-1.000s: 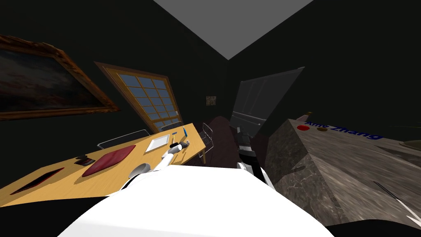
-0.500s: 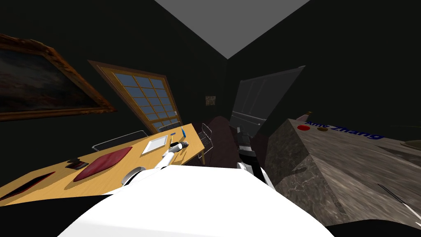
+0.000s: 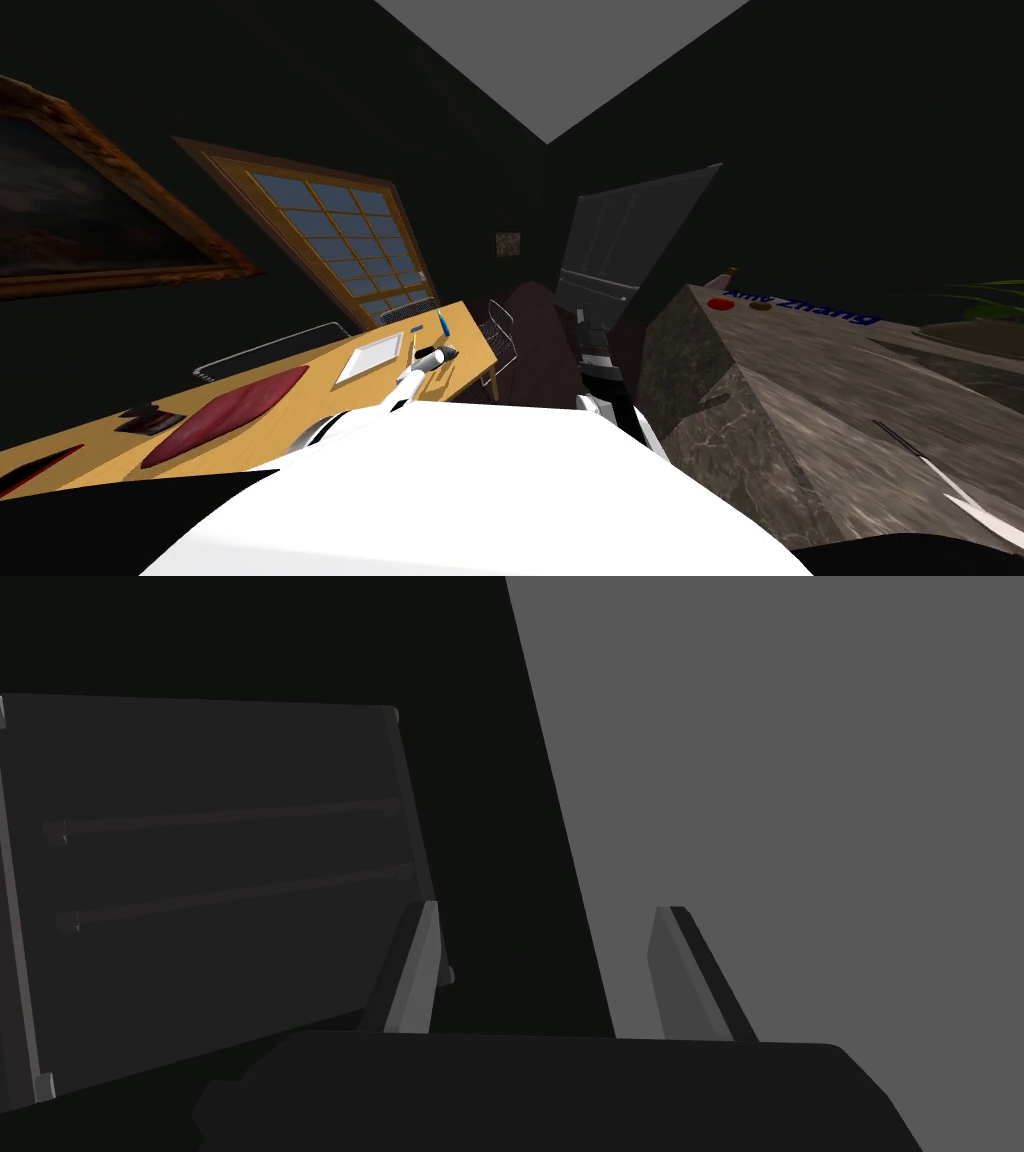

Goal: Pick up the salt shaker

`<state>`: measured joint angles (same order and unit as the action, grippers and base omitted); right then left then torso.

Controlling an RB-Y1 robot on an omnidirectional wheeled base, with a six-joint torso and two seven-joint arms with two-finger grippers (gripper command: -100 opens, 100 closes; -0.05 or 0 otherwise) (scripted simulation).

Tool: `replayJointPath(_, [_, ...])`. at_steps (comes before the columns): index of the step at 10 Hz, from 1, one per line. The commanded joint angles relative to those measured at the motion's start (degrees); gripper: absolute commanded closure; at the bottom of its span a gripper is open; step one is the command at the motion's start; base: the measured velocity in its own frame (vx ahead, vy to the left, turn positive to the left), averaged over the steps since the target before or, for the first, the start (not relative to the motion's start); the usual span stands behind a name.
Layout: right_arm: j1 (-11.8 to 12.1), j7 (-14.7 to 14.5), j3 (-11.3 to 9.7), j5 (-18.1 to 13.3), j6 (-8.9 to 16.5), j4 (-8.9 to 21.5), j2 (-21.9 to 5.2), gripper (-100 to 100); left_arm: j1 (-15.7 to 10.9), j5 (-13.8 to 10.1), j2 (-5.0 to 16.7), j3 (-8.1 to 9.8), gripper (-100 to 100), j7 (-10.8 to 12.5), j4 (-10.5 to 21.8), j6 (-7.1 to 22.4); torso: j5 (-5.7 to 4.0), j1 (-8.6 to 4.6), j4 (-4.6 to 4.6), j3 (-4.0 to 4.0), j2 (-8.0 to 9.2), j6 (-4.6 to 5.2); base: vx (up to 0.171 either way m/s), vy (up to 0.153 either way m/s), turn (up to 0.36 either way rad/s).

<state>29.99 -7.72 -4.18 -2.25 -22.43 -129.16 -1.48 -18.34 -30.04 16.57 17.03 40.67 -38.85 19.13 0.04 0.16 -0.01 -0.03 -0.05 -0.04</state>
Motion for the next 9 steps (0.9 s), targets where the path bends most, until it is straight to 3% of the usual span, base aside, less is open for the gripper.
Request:
replayJointPath(1, [0.0,0.0,0.0,0.0,0.0,0.0,0.0,0,-0.6,0.2,-0.2,0.50,-100,0.0,1.8,-1.4,0.00,0.00,0.00,0.00,0.00,0.00,0.000,0.042,-0.100])
replayJointPath(2, [0.0,0.0,0.0,0.0,0.0,0.0,0.0,0,-1.2,0.4,-0.4,0.98,-100,0.0,3.4,-2.6,0.00,0.00,0.00,0.00,0.00,0.00,-0.006,0.042,-0.108])
replayJointPath(3, [0.0,0.0,0.0,0.0,0.0,0.0,0.0,0,-0.8,0.4,-0.3,0.76,-100,0.1,2.3,-1.8,0.00,0.00,0.00,0.01,0.01,0.00,-0.005,0.021,-0.024])
replayJointPath(4, [0.0,0.0,0.0,0.0,0.0,0.0,0.0,0,-0.9,0.5,-0.4,0.82,100,0.1,2.5,-2.0,-0.01,-0.07,0.00,0.01,0.01,-0.02,0.000,0.000,0.000])
replayJointPath(8, [0.0,0.0,0.0,0.0,0.0,0.0,0.0,0,-0.9,0.4,-0.5,0.84,100,0.2,2.4,-1.8,-0.13,-0.23,-0.13,-0.18,-0.23,-0.03,0.000,0.000,0.000])
replayJointPath(9, [0.0,0.0,0.0,0.0,0.0,0.0,0.0,0,-0.9,0.4,-0.5,0.83,0,0.2,2.4,-1.8,-0.11,-0.22,-0.13,-0.19,-0.25,-0.03,0.000,0.000,0.000])
